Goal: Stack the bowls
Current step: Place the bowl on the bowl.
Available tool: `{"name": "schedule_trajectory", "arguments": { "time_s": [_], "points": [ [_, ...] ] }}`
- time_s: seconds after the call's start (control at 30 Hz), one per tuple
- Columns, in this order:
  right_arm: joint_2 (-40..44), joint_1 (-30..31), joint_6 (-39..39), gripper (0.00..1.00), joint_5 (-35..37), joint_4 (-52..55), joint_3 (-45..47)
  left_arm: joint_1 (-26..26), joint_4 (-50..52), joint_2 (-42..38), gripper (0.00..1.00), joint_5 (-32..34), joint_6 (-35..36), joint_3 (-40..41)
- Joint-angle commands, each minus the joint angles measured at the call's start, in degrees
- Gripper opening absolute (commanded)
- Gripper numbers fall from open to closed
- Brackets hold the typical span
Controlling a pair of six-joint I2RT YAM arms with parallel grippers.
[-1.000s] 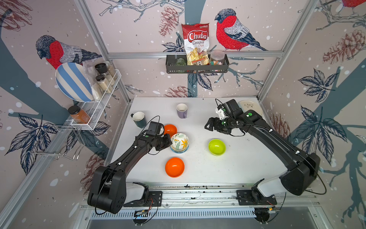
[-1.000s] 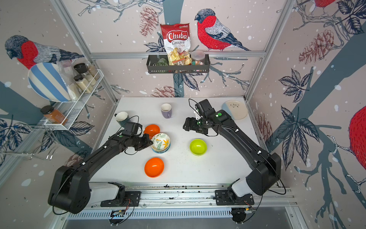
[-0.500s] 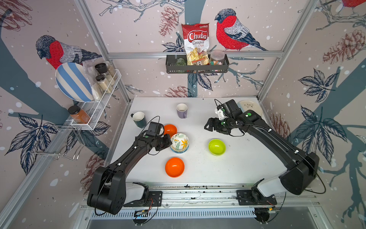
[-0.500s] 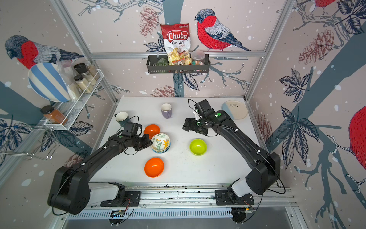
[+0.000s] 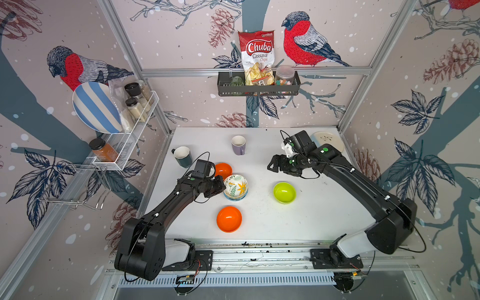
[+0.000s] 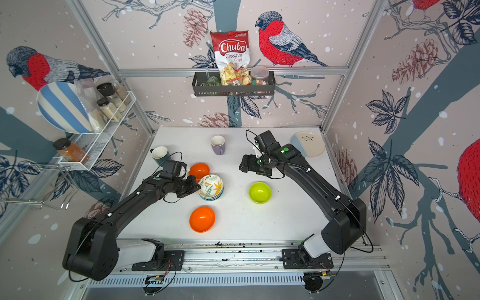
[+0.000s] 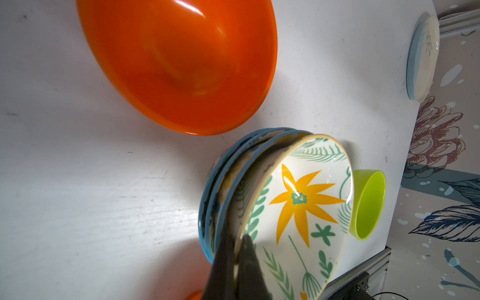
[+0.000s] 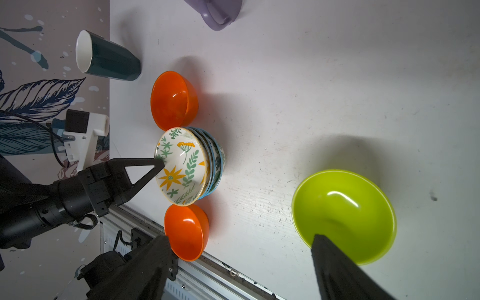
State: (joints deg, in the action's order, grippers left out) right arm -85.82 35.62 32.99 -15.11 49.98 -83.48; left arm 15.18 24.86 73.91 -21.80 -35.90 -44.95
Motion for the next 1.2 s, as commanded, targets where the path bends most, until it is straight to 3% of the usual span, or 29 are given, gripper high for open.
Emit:
{"name": "schedule_trajectory", "arguments": {
  "time_s": [0.0, 0.1, 0.4, 0.53, 0.7, 0.87, 1.17],
  "points": [
    [-0.2, 0.2, -0.4, 0.87, -0.4, -0.4, -0.2, -0.1, -1.5, 0.0, 0.0, 0.3, 0.9, -0.2],
    [-0.5, 0.2, -0.6, 0.87, -0.3, -0.4, -0.3, -0.2, -1.3, 0.1, 0.02, 0.5, 0.8, -0.2],
    [-1.3, 0.4, -0.6, 0.87, -0.4, 0.0, -0.7, -0.2, -1.0, -0.6, 0.31, 0.6, 0.8, -0.4],
    [-1.3, 0.5, -0.7, 0.87, -0.3, 0.2, -0.7, -0.2, -0.8, -1.0, 0.38, 0.6, 0.8, -0.6],
    [-1.2, 0.5, -0.9, 0.87, -0.2, 0.2, -0.5, -0.2, -0.4, -1.5, 0.38, 0.4, 0.9, -1.1],
    [-1.0, 0.6, -0.9, 0.87, -0.2, 0.3, -0.5, -0.2, -0.2, -1.7, 0.21, 0.0, 0.7, -1.0],
    [-1.0, 0.6, -0.9, 0.87, 0.0, 0.4, -0.3, -0.2, -0.4, -0.5, 0.15, -0.2, 0.5, -0.5]
  ]
}}
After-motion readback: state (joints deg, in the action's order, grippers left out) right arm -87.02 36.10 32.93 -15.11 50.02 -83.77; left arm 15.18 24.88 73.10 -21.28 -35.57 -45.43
